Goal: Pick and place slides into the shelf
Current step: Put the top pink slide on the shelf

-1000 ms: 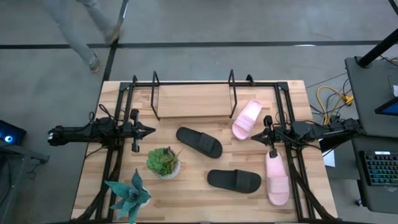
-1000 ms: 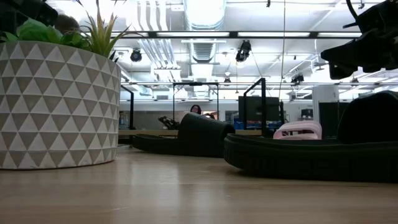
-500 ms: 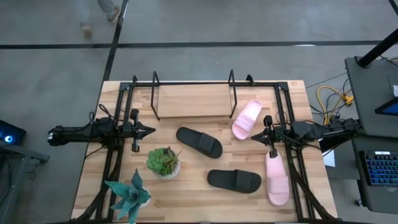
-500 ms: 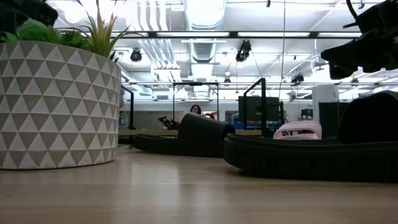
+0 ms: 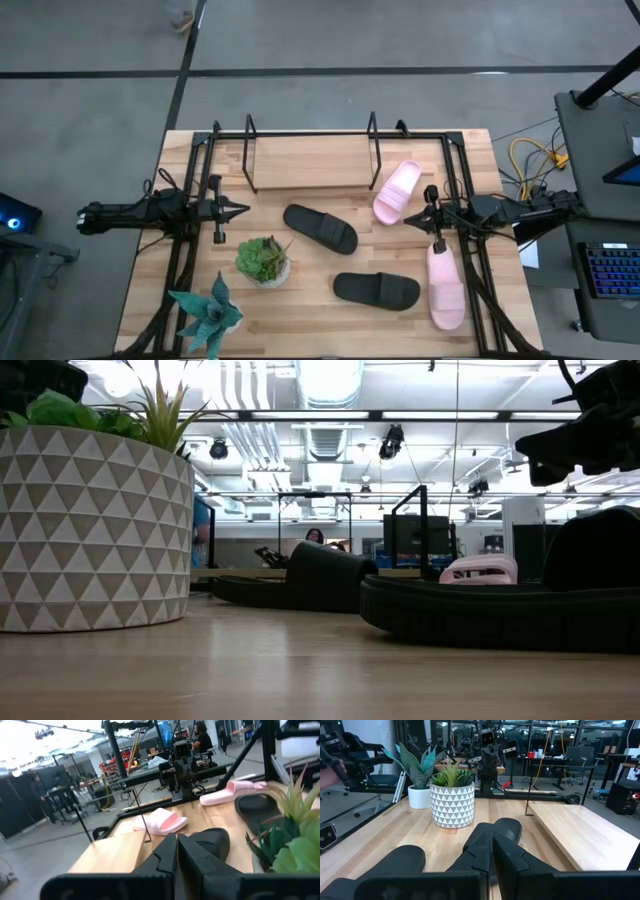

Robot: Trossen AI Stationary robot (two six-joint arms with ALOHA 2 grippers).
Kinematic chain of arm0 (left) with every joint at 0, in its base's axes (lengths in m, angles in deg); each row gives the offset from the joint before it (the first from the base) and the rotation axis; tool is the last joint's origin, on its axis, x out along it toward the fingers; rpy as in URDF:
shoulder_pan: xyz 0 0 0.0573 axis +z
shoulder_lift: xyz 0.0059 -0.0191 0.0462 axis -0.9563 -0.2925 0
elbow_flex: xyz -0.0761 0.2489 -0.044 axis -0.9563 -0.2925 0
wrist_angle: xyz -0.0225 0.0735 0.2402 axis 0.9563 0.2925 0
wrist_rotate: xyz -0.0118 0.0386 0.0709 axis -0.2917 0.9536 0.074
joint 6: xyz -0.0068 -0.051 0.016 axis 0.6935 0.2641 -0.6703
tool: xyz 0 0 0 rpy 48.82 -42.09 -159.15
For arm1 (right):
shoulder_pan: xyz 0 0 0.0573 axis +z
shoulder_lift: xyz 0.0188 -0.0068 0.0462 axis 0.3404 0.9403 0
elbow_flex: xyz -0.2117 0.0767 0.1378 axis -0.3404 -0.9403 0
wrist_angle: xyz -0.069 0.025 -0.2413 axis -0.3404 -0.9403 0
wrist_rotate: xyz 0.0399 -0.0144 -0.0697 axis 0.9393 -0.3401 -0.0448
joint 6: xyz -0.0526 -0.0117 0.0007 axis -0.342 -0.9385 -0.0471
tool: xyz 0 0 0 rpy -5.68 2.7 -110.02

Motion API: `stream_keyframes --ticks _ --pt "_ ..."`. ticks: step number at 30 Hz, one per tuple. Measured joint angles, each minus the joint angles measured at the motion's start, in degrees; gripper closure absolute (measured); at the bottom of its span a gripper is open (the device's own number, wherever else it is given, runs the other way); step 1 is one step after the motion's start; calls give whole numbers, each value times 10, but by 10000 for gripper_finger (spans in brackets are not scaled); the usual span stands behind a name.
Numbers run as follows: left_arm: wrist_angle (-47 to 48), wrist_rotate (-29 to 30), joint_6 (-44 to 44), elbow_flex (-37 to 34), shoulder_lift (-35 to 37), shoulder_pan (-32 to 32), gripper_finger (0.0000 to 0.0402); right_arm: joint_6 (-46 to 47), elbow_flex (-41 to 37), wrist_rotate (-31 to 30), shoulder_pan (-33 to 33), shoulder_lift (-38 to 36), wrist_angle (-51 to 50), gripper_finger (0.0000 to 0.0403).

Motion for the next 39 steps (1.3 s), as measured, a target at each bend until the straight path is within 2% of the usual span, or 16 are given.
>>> stream_keyframes --ticks 10,16,21,23,26,29,33,36,39 --pt "-8 0 -3 0 0 0 402 0 0 1 0 0 21 394" --pt "-119 -4 17 -5 0 0 402 -41 0 -2 0 2 102 391" --pt "-239 3 -77 -34 -17 0 401 -96 19 -102 0 39 112 364" --pt "-250 9 -107 -35 -29 0 399 -115 38 -122 0 66 113 345" --pt "-255 42 -109 -31 -41 0 384 -103 73 -114 0 121 113 313" --pt "-255 48 -112 -30 -53 0 357 -123 114 -111 0 191 107 279" --pt "-277 48 -113 -30 -65 0 309 -157 187 -137 0 299 95 242" --pt "-306 48 -112 -30 -69 0 280 -156 259 -146 0 370 43 226" --pt "-317 48 -109 -30 -66 0 264 -110 340 -167 0 434 -53 221"
